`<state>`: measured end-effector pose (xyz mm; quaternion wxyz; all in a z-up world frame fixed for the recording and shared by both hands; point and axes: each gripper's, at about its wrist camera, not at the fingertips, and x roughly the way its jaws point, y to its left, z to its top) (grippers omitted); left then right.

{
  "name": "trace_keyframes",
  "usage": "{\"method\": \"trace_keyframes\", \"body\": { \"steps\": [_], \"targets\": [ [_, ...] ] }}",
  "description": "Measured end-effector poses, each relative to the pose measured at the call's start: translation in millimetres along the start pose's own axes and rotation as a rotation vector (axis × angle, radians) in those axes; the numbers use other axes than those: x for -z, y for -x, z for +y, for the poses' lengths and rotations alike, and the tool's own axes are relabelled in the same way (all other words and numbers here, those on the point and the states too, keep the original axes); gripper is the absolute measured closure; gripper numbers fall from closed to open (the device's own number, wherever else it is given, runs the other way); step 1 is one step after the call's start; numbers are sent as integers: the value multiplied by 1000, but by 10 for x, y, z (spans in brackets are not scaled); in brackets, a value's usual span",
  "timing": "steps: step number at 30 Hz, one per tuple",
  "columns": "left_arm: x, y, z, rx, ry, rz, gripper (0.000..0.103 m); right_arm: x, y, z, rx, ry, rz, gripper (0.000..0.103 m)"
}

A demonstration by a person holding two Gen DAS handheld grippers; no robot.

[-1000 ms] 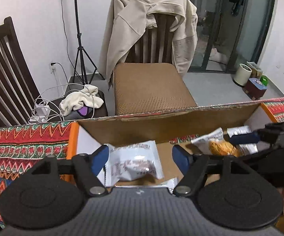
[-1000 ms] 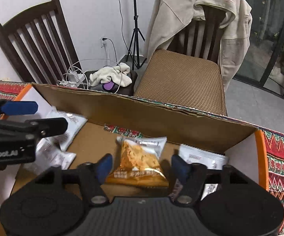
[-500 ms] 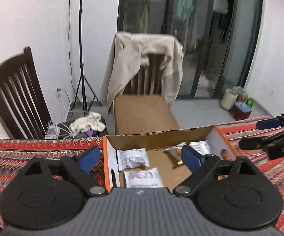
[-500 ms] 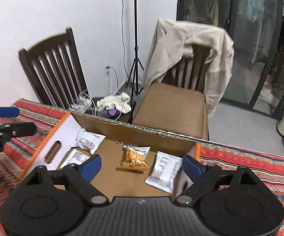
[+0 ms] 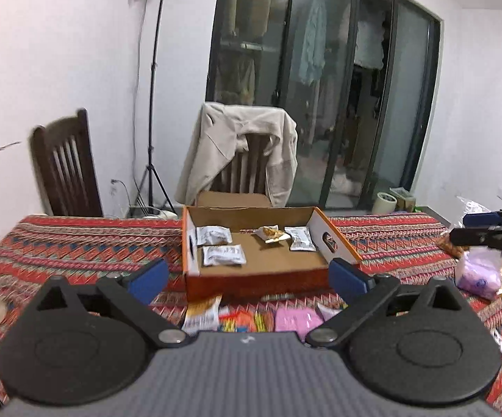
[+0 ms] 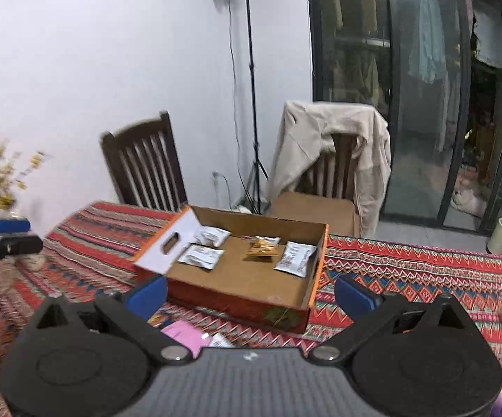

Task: Organize snacks
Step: 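Move both tools back over the snack pile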

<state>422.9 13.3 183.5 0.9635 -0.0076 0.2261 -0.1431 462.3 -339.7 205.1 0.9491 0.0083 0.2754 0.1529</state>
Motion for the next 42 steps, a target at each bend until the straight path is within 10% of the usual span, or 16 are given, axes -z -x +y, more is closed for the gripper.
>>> {"method": "trace_keyframes", "body": {
  "steps": [9,20,28,42],
  "targets": [
    [1044,1093,-253,-94,2,-142,0,1012,982,274,-63,-25,-117,0],
    [2210,1387,-254,-131,117,13,0,2393,1370,557,41,-60,-78,0],
    [2383,1191,-149,-154,135,117,0,3098,1131,769,70,-85,72,0],
    [2140,695,-42,-114,116,143,0,2973,744,738,74,-121,121,0]
  ]
}}
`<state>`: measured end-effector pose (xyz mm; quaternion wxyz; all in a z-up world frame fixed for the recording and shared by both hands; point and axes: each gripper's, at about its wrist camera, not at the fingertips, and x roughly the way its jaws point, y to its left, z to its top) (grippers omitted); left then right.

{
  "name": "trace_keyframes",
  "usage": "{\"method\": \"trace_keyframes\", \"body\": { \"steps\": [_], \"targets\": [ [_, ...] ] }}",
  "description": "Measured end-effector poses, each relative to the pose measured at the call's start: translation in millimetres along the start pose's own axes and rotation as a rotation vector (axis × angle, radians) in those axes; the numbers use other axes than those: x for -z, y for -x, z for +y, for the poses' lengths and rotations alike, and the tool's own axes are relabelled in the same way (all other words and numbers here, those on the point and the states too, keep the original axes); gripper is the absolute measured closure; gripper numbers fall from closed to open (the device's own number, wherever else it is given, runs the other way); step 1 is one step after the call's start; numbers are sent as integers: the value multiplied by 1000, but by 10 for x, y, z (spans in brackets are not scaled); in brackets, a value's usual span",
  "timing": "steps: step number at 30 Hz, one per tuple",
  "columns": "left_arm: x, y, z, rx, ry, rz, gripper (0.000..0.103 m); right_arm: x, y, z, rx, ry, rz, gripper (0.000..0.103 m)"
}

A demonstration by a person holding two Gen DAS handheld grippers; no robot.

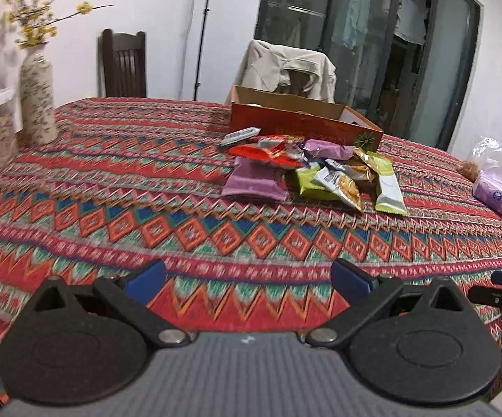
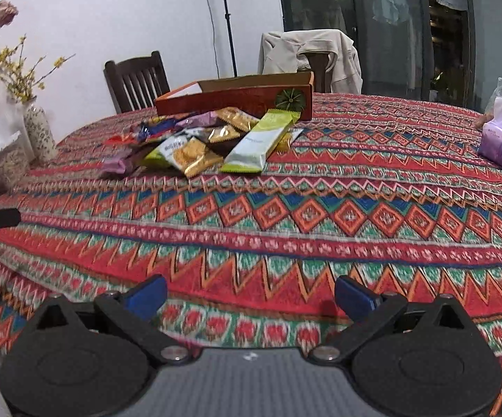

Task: Organize snacks
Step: 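Move both tools back over the snack pile, then grasp a pink packet with the left tool while the right tool grasps a biscuit packet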

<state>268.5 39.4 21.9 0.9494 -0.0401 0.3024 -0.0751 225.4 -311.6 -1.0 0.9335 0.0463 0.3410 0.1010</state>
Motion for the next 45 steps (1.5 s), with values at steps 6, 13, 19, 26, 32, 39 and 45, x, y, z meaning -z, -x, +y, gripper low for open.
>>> {"method": "trace_keyframes", "body": {
  "steps": [6,13,19,26,32,39,45],
  "targets": [
    [-315,-323,-173,51,-51,1,0,-256,-161,39,6,-11,-56,0],
    [-582,-1008,-324,30,-231,-7,6,-600,-490,167,-68,24,-77,1],
    [-824,-1591,-176,55,-171,75,21,-971,-1094,416,-192,142,-17,33],
    [-800,-1866,-33,56,-83,94,40,-1304,-1780,596,-217,202,7,33],
    [-641,-1549,-56,34,-153,113,41,-1296,-1940,656,-255,196,21,44],
    [-39,-632,18,53,-61,134,40,-852,-1317,631,-227,207,38,47],
    [264,-216,-117,88,-60,131,39,-329,-565,605,-147,227,45,46]
  ]
}}
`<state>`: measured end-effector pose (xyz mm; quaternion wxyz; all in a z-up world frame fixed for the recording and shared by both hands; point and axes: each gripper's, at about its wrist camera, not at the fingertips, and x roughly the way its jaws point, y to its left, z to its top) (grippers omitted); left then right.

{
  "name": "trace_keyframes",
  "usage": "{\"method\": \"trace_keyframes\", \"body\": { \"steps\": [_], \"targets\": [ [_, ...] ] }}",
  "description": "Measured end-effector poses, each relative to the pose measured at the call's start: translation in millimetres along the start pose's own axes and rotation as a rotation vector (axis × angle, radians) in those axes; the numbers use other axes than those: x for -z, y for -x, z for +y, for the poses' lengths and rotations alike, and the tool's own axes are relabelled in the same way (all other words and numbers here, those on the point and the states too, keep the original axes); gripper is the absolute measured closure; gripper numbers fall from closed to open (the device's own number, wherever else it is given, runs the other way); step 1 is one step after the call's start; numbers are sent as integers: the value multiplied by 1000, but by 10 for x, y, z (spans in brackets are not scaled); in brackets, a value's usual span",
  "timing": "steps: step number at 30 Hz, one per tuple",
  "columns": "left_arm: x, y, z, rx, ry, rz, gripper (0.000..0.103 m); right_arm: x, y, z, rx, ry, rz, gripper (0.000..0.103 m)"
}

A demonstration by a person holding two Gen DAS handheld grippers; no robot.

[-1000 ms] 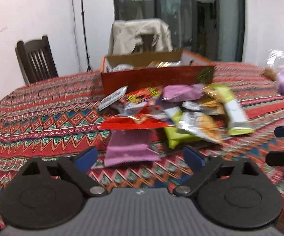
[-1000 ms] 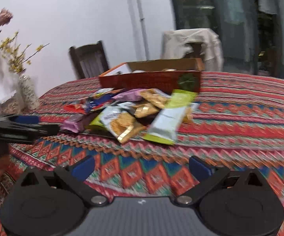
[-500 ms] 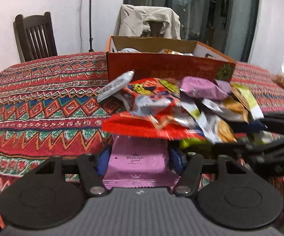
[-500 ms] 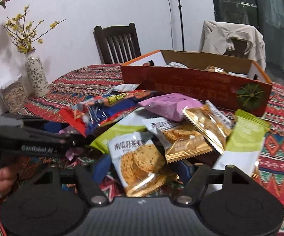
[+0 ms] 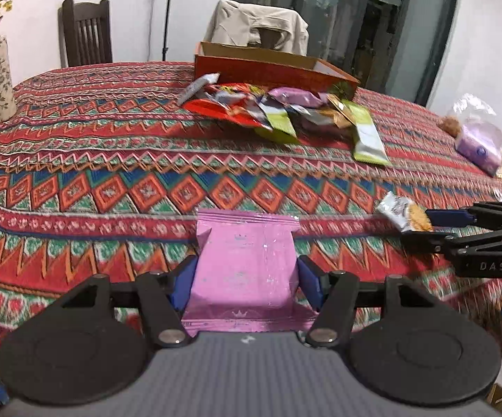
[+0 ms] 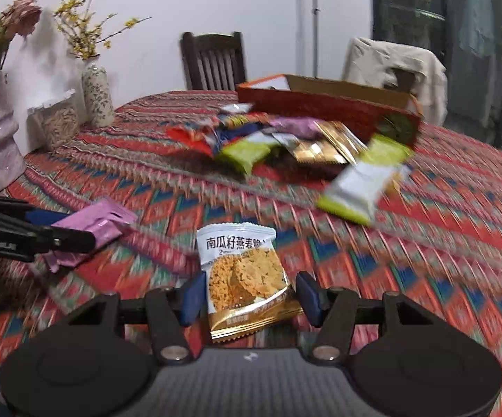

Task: Organize snacks
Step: 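Grasp a pink packet with the left tool while the right tool grasps a biscuit packet, then carry the pink and biscuit packets over the cardboard box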

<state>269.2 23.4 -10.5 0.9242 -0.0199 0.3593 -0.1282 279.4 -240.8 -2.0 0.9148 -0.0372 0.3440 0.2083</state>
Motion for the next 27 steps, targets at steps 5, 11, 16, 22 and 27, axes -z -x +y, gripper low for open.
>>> {"method": "trace_keyframes", "body": {
  "steps": [5,11,16,22,27],
  "targets": [
    [-90,-84,-48,-9,-6,5,32,138,139,-88,23,-17,-26,37],
    [29,-95,-233,-81,-88,-6,34,111,28,-66,-5,16,-57,38],
    [59,-20,-261,-58,-86,-11,40,124,20,-57,-7,8,-45,52],
    [-57,52,-299,-40,-94,-40,40,150,125,-192,-12,-75,-78,57],
    [-485,92,-157,49,-59,-104,40,49,256,-292,-30,-97,-125,58]
  ]
}}
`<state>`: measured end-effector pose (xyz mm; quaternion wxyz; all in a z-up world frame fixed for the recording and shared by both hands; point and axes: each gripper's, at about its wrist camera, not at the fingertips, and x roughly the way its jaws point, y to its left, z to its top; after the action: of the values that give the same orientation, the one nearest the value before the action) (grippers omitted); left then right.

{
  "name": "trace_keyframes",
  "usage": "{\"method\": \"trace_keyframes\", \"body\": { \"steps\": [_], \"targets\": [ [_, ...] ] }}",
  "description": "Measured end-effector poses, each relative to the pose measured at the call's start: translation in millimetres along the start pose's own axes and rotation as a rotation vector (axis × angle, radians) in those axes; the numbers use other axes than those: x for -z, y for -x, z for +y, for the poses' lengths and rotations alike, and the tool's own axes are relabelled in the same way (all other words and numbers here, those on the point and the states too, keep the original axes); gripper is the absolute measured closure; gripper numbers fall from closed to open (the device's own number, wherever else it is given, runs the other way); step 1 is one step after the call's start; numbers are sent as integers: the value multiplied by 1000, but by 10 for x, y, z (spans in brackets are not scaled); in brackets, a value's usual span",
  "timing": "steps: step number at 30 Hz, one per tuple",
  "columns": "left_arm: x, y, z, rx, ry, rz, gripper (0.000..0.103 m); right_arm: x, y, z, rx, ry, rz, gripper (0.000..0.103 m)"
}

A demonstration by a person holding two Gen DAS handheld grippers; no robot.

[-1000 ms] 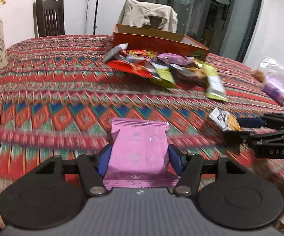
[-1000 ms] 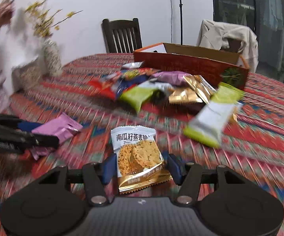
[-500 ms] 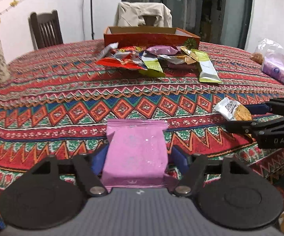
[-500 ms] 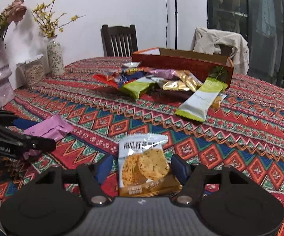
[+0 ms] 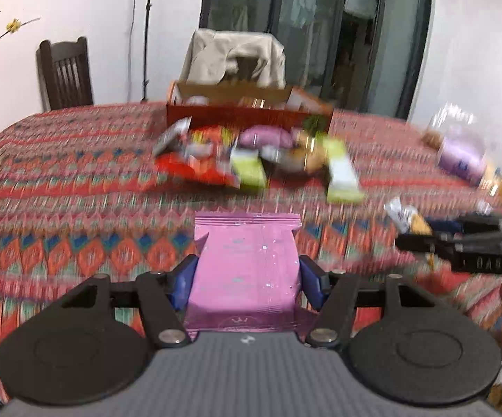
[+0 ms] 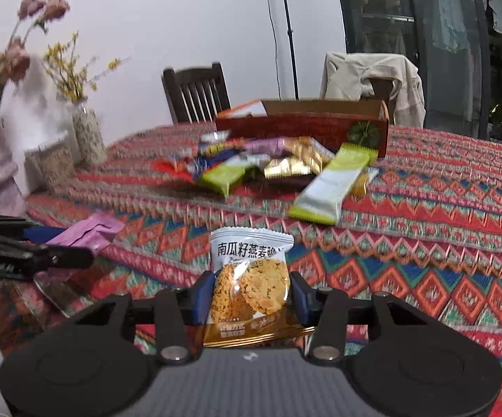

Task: Organize snacks
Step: 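Carry the pink and biscuit packets over the cardboard box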

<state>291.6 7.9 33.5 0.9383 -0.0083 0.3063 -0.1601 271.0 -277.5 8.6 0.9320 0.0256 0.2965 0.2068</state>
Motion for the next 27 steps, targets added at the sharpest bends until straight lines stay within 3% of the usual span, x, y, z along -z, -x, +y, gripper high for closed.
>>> {"method": "trace_keyframes", "body": {
  "steps": [7,13,17,20,27],
  "targets": [
    [-940,-330,204,12,-59,-130,40,-695,20,-262,-64,4,-99,58],
    [-1908,-1108,416,17,-48,-132,40,-1645,-487,-608,-101,-8,-120,57],
    [-2386,-1819,472,-45,-36,-88,40,-2297,-1200,-943,-157,-126,-79,57],
    [-2608,-2316,567,-58,0,-48,40,-2683,-1891,-1157,-144,-184,-13,57],
    [-2611,-3166,782,-95,27,46,40,-3139,-3445,-1494,-24,-259,128,56]
  ]
}}
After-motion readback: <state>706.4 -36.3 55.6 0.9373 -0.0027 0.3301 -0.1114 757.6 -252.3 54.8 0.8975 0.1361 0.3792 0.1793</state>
